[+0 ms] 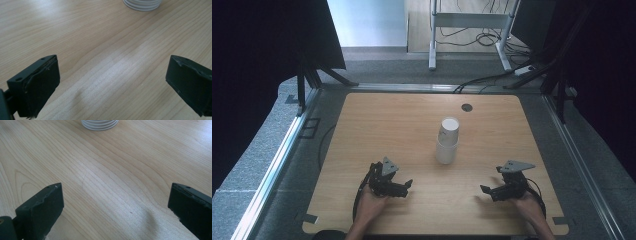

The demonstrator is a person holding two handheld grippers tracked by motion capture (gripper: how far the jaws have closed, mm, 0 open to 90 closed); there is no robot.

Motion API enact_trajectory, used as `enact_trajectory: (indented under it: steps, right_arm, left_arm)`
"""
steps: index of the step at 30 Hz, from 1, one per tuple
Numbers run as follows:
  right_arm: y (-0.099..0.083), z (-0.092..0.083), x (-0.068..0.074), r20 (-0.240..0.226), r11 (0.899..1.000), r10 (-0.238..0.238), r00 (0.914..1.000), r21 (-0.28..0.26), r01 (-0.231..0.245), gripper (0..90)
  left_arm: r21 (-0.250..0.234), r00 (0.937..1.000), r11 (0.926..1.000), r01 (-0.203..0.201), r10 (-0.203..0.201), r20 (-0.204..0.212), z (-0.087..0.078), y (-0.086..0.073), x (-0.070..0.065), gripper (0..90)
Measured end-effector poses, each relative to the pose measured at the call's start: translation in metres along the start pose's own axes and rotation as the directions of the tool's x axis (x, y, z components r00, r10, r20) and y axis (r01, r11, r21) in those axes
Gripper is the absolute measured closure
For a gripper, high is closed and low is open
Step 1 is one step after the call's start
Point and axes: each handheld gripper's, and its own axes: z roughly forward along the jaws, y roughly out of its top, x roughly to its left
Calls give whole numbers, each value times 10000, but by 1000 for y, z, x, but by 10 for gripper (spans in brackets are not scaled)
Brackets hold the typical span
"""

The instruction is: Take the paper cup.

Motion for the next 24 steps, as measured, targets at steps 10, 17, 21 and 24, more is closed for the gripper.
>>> enact_trajectory:
  steps: [10,17,21,24]
  right_arm:
    - [1,1,2,-106,10000,-40,9999,-23,40,1]
    - [2,1,3,-220,9999,-120,9997,-40,119,0]
    - [3,0,4,-323,9998,-201,9993,-101,198,0]
    - [4,0,4,-368,9995,-283,9989,-165,277,0]
  left_arm:
    - [-220,9990,9989,-422,426,162,2,0,-5,0]
    - [-9,9987,9992,-403,403,326,4,2,-8,0]
    - [73,9984,9992,-403,400,410,3,3,-8,0]
    - [54,9984,9995,-300,297,480,4,4,-8,0]
